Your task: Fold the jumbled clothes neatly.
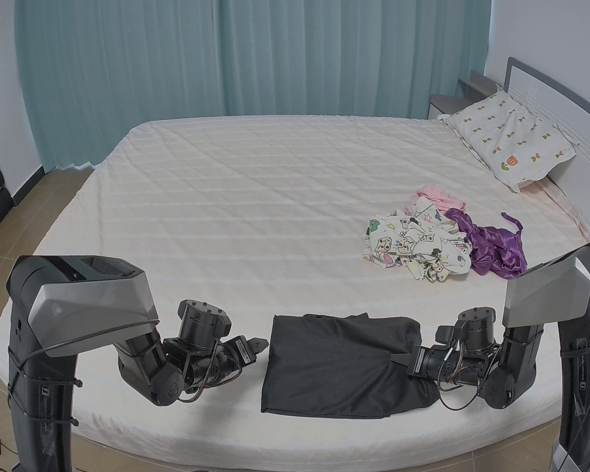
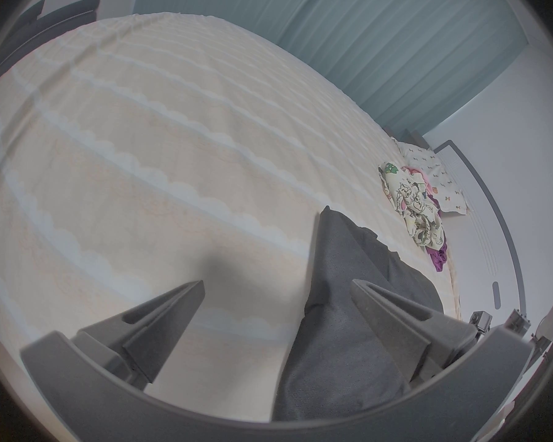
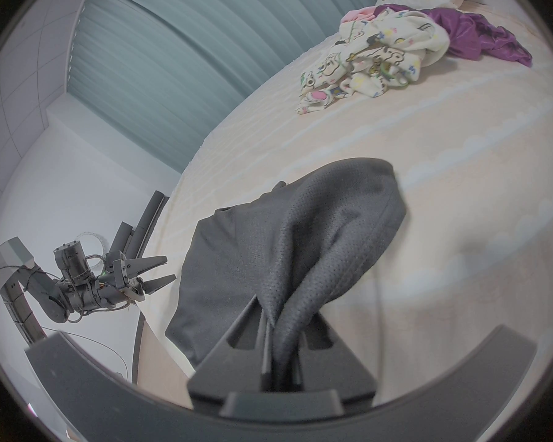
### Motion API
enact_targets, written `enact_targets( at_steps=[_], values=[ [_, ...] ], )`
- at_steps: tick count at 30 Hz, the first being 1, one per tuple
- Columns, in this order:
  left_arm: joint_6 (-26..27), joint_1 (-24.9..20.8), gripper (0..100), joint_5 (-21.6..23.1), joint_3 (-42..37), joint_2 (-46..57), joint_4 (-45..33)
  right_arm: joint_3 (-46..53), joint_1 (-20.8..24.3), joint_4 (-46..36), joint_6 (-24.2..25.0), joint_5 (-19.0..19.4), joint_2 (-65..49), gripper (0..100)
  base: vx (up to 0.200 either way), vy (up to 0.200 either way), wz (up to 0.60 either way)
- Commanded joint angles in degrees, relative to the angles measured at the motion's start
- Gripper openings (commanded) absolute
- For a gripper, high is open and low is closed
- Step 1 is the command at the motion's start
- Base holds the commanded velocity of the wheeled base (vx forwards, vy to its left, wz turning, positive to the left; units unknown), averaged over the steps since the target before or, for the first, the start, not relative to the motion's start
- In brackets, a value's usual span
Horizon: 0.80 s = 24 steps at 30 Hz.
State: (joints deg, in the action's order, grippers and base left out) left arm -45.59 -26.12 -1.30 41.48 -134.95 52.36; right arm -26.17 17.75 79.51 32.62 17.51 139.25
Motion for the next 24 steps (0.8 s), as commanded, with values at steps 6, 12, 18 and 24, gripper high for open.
enact_targets(
  at_steps=[6, 12, 18, 24],
  values=[
    [0.0, 0.2, 100, 0.0, 0.1, 0.1, 0.0, 0.9, -1.1, -0.1, -0.1, 1.2, -2.0, 0, 0.000, -0.200, 0.00],
    [-1.0, 0.2, 100, 0.0, 0.4, 0.1, 0.0, 1.6, -1.5, -0.1, -0.1, 2.3, -2.1, 0, 0.000, -0.200, 0.00],
    [-1.1, 0.2, 100, 0.0, 0.4, 0.1, 0.0, 1.7, -1.6, -0.1, -0.3, 2.4, -2.1, 0, 0.000, -0.200, 0.00],
    [-1.1, 0.2, 100, 0.0, 0.4, 0.1, 0.0, 1.7, -1.9, -0.1, -0.5, 2.4, -2.1, 0, 0.000, -0.200, 0.00]
  ],
)
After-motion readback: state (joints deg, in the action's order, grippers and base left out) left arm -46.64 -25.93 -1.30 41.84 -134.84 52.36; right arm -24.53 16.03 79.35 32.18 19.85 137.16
